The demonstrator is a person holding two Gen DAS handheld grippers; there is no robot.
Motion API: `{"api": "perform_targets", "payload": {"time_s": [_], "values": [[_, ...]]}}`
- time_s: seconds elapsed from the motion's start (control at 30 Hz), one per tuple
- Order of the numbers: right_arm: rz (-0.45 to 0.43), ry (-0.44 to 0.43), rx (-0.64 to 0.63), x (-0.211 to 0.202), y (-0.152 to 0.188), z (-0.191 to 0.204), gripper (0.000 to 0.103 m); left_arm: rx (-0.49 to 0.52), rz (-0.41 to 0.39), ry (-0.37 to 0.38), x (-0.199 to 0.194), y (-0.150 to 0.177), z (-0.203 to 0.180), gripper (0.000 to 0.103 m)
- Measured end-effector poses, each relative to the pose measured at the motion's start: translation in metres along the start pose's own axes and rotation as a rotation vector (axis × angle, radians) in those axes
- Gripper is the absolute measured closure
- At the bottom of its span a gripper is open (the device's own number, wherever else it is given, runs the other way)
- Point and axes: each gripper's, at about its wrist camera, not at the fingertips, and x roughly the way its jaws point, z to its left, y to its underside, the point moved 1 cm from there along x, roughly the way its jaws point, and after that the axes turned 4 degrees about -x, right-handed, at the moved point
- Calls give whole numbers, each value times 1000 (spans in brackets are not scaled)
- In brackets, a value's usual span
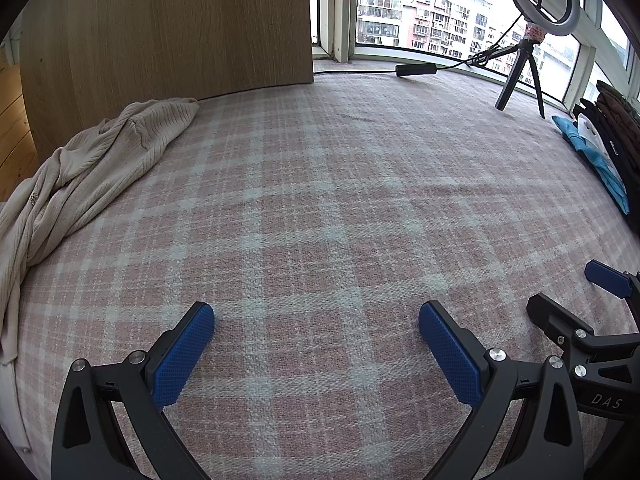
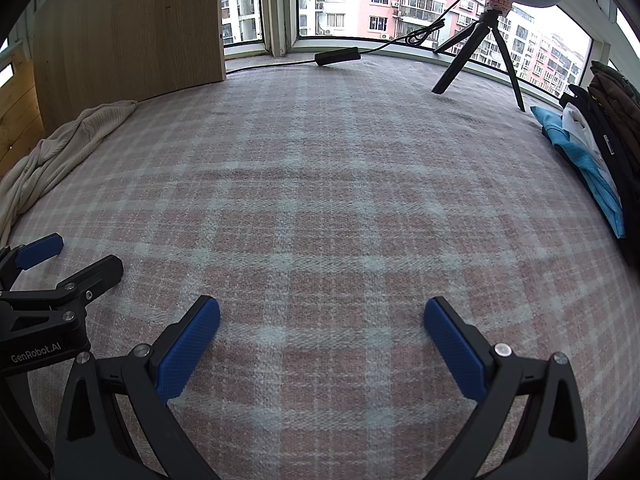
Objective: Fold clothes
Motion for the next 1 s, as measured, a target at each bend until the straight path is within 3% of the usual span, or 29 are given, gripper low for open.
{"api": "perform_targets", "payload": {"time_s": [0.43, 0.67, 0.77, 1.0], "values": [[2, 5, 6, 2, -1, 0, 0, 3, 9, 4, 1, -1, 1, 0], [58, 0, 5, 2, -5, 0, 0, -57, 114, -49, 0, -7, 1, 1], [92, -5, 2, -6, -6, -1, 0, -63, 129, -61, -10, -8, 2, 1], [-10, -54, -50, -73, -25, 9, 0, -96, 32, -61, -85, -27, 11, 1]]}}
